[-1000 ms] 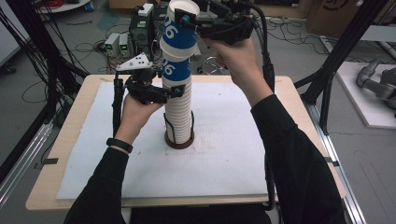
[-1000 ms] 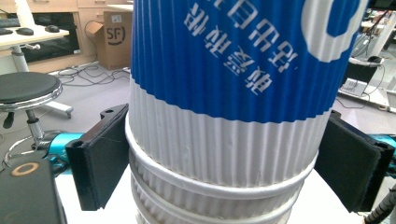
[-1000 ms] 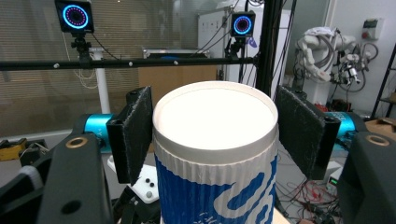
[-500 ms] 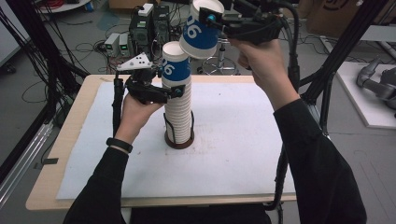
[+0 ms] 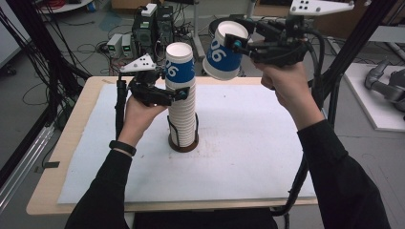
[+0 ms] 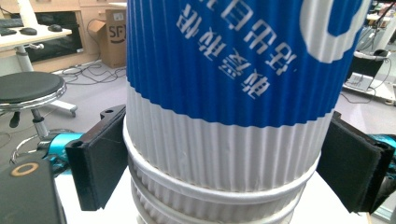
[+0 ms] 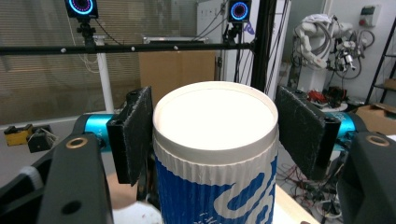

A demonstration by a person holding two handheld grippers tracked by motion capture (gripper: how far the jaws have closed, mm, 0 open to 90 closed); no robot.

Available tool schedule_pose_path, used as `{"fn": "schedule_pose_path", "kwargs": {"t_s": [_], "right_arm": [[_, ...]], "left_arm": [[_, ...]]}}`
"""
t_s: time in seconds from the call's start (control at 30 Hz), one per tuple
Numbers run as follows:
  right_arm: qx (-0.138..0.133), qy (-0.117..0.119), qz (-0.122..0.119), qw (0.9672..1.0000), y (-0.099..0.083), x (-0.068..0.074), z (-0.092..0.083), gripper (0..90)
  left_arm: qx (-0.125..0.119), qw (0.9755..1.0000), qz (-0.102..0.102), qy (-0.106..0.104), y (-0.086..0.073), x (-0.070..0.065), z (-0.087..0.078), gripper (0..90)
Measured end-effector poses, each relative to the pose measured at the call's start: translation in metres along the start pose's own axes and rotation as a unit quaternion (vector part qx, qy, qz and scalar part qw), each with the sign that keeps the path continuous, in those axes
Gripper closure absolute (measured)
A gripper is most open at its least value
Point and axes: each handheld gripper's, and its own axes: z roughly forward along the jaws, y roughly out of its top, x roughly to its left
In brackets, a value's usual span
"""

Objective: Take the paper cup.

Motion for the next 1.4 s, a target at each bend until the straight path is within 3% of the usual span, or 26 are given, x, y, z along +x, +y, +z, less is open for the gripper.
{"fn": "schedule_pose_path", "kwargs": {"t_s": [0.3, 0.93, 1.13, 1.4], "right_arm": [[0.017, -0.001, 0.015, 0.9997, -0.042, -0.001, -0.016, 31.2], [0.042, 0.0, 0.031, 0.9986, -0.087, 0.0, -0.034, 31.1], [0.043, -0.001, 0.03, 0.9986, -0.097, 0.002, -0.038, 31.1], [0.048, -0.006, 0.039, 0.9981, -0.127, 0.003, -0.046, 31.1]], "left_arm": [[-0.007, 1.0, 0.005, 0.002, 0.001, -0.001, -0.002, 7.5], [-0.005, 0.9994, 0.028, 0.021, -0.009, -0.019, -0.032, 7.2], [-0.007, 0.9993, 0.034, 0.012, -0.017, -0.033, -0.042, 7.2], [-0.01, 0.9991, 0.039, -0.007, -0.032, -0.049, -0.048, 7.2]]}}
